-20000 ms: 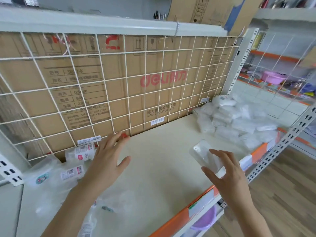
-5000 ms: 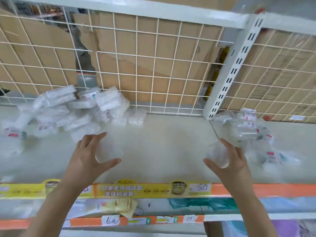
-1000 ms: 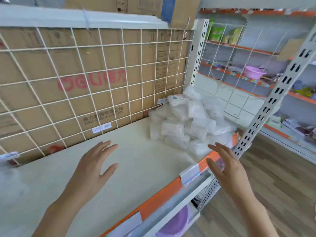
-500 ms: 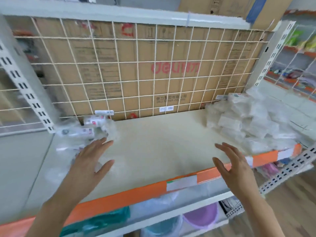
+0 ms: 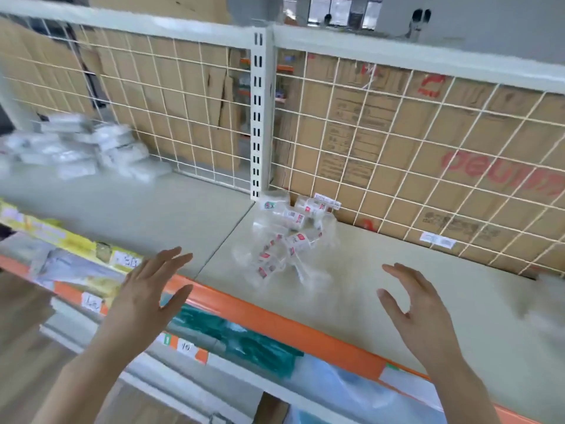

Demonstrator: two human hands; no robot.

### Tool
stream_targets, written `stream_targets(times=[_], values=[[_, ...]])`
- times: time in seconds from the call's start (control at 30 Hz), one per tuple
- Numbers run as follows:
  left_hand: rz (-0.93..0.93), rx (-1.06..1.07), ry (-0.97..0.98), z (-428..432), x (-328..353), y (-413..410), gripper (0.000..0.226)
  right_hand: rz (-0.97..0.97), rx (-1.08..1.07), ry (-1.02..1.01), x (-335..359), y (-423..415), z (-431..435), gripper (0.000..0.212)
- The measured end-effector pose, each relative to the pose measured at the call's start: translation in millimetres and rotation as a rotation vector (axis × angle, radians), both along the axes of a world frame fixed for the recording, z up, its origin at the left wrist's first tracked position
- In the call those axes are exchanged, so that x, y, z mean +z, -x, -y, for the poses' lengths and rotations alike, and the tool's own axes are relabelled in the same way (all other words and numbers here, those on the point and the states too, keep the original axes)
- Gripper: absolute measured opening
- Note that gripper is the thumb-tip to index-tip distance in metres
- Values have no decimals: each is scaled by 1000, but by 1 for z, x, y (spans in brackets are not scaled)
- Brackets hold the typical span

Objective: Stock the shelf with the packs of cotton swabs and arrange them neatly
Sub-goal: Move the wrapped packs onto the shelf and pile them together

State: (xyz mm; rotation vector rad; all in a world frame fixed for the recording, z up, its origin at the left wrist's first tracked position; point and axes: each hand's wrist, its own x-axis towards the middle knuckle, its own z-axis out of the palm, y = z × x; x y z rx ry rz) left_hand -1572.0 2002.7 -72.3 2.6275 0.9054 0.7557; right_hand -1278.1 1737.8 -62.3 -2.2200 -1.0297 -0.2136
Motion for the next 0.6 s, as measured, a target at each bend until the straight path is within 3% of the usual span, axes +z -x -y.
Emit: stream_targets(times=[0.33,0.5,0.6], values=[[23,342,62,46,-7,103,54,-36,313,112,-9,34,-63,38],[43,432,46,39,-8,148,40,-39,434,121,-9,68,-106,38],[40,447,51,22,-9,174,51,-62,460,117,-7,89,-135,36]])
